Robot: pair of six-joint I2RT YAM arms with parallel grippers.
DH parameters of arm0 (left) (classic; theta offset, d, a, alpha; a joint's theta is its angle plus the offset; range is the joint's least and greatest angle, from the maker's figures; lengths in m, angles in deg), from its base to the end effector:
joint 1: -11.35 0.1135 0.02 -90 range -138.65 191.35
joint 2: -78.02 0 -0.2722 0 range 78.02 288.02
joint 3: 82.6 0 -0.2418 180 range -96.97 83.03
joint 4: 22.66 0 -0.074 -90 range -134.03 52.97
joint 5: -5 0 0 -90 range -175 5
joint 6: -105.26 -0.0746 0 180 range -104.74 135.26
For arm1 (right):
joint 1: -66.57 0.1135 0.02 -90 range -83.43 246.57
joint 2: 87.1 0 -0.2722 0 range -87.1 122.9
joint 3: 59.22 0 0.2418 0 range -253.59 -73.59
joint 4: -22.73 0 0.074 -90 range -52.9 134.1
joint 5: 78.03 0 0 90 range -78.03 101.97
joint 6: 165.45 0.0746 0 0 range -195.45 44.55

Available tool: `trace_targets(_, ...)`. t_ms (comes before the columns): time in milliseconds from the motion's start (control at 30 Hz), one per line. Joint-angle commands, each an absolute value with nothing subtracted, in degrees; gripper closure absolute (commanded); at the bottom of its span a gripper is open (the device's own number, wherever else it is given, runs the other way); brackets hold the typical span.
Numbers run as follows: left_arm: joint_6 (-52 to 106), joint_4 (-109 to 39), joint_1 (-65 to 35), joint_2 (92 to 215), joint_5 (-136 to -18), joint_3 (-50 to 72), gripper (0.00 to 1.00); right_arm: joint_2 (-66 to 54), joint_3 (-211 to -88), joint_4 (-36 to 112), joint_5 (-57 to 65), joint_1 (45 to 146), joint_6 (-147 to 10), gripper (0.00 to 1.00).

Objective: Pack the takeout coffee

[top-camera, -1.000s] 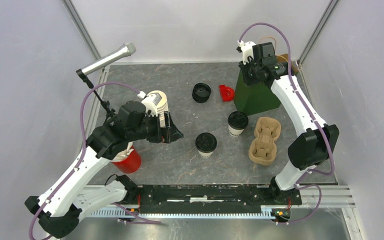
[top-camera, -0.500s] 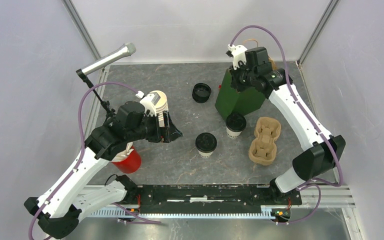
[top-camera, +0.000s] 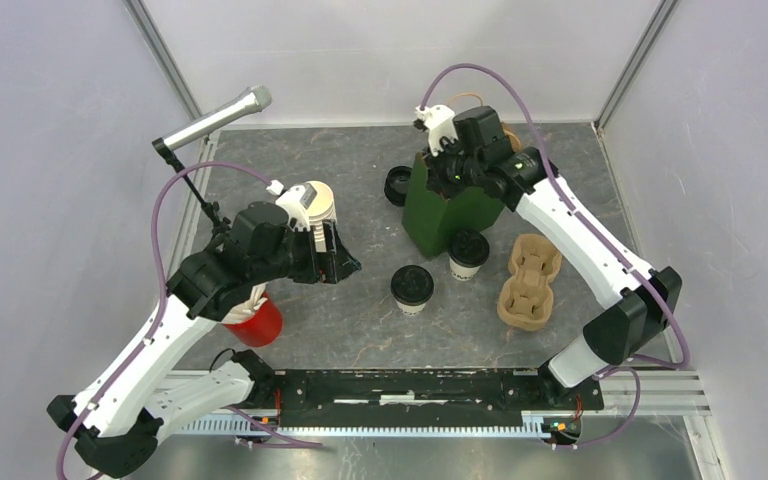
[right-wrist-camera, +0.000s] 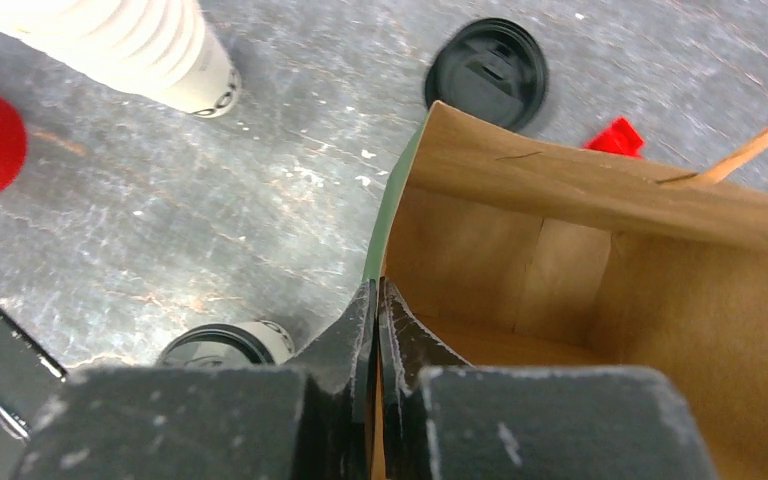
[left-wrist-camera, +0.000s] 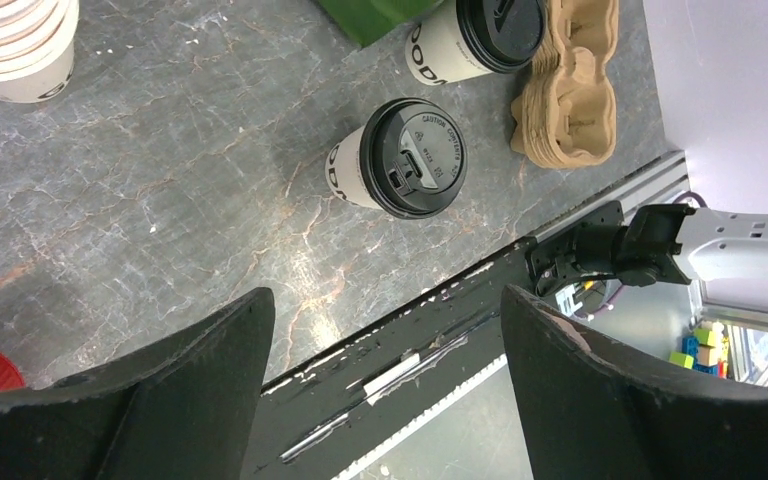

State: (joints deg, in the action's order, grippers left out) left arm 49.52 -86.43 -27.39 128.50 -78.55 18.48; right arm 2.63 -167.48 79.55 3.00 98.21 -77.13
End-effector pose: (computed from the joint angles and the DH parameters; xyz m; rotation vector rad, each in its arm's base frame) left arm 0.1354 -0.1193 0.3530 0.1575 2.3055 -0.8148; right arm 0.3037 0.2008 0.3710 -0.7327 2.1478 0.4559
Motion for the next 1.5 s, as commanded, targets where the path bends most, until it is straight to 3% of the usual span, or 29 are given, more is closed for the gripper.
trace_targets(0, 47.7, -87.6, -27.3, 128.5, -82.3, 15.1, 0.13, 3.1, -167.6, 76.0, 1.9, 102.5, -76.0, 0.94)
trace_targets(300, 51.6, -88.5, -27.3, 128.3, -89.9, 11.7, 0.15, 4.0, -166.8, 74.6, 2.5, 108.8, -72.3, 0.93)
trace_targets(400, 51.6, -88.8, -27.3, 128.3, -91.4, 11.8, 0.15, 4.8, -167.7, 74.7, 2.8, 110.5, -71.0, 0.89)
trace_targets(500, 51.2, -88.9, -27.3, 128.5, -92.5, 11.8, 0.14, 5.5, -170.3, 75.9, 2.9, 110.6, -69.2, 0.80)
trace_targets(700, 49.4, -88.8, -27.3, 129.8, -94.2, 10.9, 0.12, 6.3, -181.0, 82.9, 4.8, 110.5, -65.4, 0.45)
trace_targets(767, 49.1, -88.3, -27.3, 130.5, -94.6, 10.5, 0.11, 4.8, -182.1, 84.0, 5.3, 110.4, -63.2, 0.39)
trace_targets(933, 46.0, -85.5, -27.3, 133.0, -94.4, 8.4, 0.10, -1.8, -177.6, 84.1, 8.5, 110.3, -56.7, 0.36)
trace_targets(1300, 41.5, -78.9, -27.3, 141.4, -89.7, 3.0, 0.10, -24.4, -155.2, 85.4, 34.2, 110.3, -47.1, 0.40)
trace_targets(1467, 39.2, -76.5, -27.4, 145.2, -90.4, 1.6, 0.09, -27.8, -145.6, 88.5, 40.4, 109.1, -48.0, 0.37)
